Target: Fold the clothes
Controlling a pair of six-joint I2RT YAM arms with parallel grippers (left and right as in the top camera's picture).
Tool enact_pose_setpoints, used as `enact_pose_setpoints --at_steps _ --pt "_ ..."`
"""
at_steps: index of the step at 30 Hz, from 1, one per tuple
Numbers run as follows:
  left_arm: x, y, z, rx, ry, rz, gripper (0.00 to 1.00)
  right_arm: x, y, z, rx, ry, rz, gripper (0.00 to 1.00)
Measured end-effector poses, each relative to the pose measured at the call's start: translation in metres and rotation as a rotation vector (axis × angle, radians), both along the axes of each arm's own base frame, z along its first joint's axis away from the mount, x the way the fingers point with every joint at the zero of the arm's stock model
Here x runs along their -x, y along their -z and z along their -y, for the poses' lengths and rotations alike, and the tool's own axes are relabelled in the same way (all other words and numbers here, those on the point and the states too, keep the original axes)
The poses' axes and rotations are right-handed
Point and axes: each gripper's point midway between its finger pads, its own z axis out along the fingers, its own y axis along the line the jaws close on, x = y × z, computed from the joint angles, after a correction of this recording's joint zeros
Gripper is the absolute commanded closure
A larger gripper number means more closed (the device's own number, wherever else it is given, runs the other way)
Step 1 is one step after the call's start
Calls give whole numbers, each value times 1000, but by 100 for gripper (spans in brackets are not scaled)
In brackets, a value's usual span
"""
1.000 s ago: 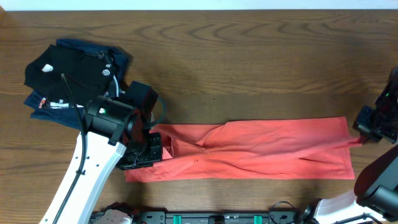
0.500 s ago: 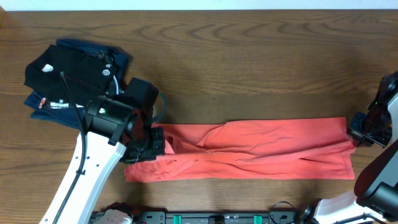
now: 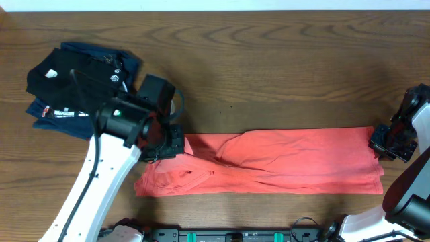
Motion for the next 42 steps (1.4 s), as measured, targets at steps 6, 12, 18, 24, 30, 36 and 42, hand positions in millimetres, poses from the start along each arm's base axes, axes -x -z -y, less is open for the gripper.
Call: enact_pose_setpoints --at_steps 6,12,18,24,30,36,42 --pt "-12 21 5 -26 0 -66 94 -1 0 -1 -6 1 4 94" --pt "-21 42 10 -49 7 -125 94 -2 0 -3 -17 3 12 94" --pt "-33 57 34 -42 74 -96 94 -2 1 -3 -20 3 12 94" --pt "-37 68 73 -23 212 -39 94 -2 1 -4 -22 3 13 93" --pt "-25 87 97 -51 347 -65 94 -2 1 -4 -22 3 14 93" --pt "-35 103 83 -168 358 -54 94 -2 1 -4 -22 3 14 93" --pt "-55 102 71 -259 327 31 94 -2 1 -4 -22 3 13 93"
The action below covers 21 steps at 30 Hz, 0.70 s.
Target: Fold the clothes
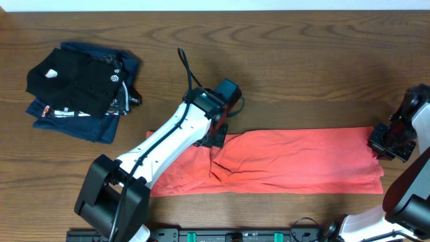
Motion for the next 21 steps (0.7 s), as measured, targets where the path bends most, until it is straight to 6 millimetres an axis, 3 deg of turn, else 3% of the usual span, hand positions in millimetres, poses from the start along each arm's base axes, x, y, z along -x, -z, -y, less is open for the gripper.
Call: enact_pose_setpoints --at_steps 5,12,13,14,15,17,21 --pt "-7 -1 -7 -37 -28 40 94 0 0 0 0 0 -1 93" --pt "-12 -5 -35 -149 -163 87 94 0 0 0 -1 0 -1 93" --pt "-10 -6 -42 -170 -195 82 78 0 0 0 -1 0 -1 93" --pt "-9 -6 -47 -185 -216 76 50 0 0 0 -1 0 -1 93" --pt "-8 -7 -51 -195 -232 74 37 0 0 0 -1 0 -1 93" --pt "-6 -8 -60 -217 -272 65 32 0 0 0 -1 0 -1 93" --pt "-2 -9 -72 -248 -317 47 35 0 0 0 -1 0 -1 93"
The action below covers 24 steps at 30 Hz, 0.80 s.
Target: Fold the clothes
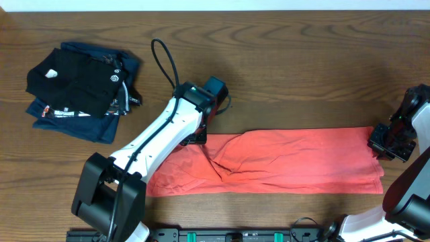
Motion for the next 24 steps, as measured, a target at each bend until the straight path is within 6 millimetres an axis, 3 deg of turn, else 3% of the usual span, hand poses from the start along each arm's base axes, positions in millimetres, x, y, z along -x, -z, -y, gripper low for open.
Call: enact_pose_setpoints --at_steps 2,6,11,14,17,20,24 --pt "1 -1 -4 -7 -10 -6 36 0 0 0 -2 0 1 93" --pt "-1 -9 -11 6 -44 20 49 0 0 -1 -3 0 2 93" --pt "4 -39 -24 39 -78 89 48 -1 0 -1 -6 1 4 93" --pt "8 -46 -31 44 -94 97 48 -1 0 -1 -9 1 5 92" --pt "12 -33 -34 43 -105 75 48 -1 0 -2 -13 2 5 92" --pt "22 -4 -30 83 -110 31 48 -1 0 -3 -16 2 5 92" --pt "45 37 -25 139 -102 -45 56 0 0 -3 -19 2 4 92"
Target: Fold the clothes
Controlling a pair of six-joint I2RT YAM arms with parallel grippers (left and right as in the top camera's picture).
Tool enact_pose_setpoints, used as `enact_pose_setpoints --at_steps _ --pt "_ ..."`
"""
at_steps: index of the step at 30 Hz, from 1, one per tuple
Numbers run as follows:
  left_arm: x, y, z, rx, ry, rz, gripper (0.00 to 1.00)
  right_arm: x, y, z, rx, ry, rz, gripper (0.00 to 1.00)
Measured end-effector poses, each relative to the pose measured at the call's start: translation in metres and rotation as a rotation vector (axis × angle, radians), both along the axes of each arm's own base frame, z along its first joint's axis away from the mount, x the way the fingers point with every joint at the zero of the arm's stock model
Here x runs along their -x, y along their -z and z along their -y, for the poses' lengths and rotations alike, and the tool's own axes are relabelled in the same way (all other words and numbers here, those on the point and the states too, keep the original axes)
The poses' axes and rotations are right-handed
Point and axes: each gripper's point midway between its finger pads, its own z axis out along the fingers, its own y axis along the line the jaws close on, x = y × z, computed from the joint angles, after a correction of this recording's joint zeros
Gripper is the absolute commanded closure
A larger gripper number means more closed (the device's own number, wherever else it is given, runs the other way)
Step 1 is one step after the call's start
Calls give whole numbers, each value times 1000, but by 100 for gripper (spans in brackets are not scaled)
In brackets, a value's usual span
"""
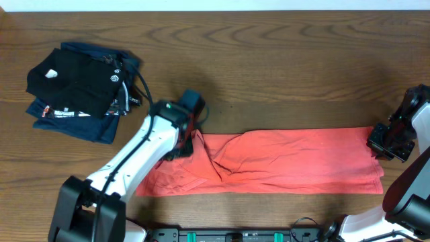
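Note:
A long red garment [289,161] lies flat across the near half of the table, with a crease left of its middle. My left gripper [187,142] is down on its upper edge near the left end and looks shut on the cloth; the wrist hides the fingers. At the garment's right end my right gripper [377,144] sits at the upper corner, seemingly shut on that edge.
A pile of folded dark clothes [77,87], black on navy, rests at the far left of the wooden table [282,60]. The table's near edge runs just below the garment.
My left gripper has moved left along the garment's upper edge, and the cloth's left end has spread out further left. The right gripper has stayed where it was.
At first my left gripper was at the garment's upper left corner. Then it was far to the right, the left end bunched toward the middle. After that it was partway back, and now the left end lies stretched out again. The right gripper held the right end throughout.

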Motion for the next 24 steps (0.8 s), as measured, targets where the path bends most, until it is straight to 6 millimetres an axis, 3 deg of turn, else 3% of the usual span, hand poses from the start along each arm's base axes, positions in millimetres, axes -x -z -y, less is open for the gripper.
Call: enact_pose_setpoints --at_steps 5,7,10,13,19,21,23,24 --pt "36 35 -12 0 -36 -95 71 1 0 -1 -4 0 -3 92" --pt "55 41 -19 -3 -78 -161 73 1 0 -1 -6 0 -5 92" --pt "65 40 -25 -4 -120 -208 73 1 0 -1 -6 0 -5 92" --pt "66 40 -25 7 -148 -215 79 1 0 -1 -6 0 -5 92" --pt "65 30 -26 17 -167 -229 77 1 0 -1 -5 0 -4 92" --pt "54 19 -21 46 -159 -180 72 1 0 -1 -5 0 -3 92" --pt "35 4 -13 98 -138 -83 50 1 0 -1 -5 0 -3 92" --pt "24 -4 -9 129 -127 -22 49 1 0 -1 -5 0 -3 92"
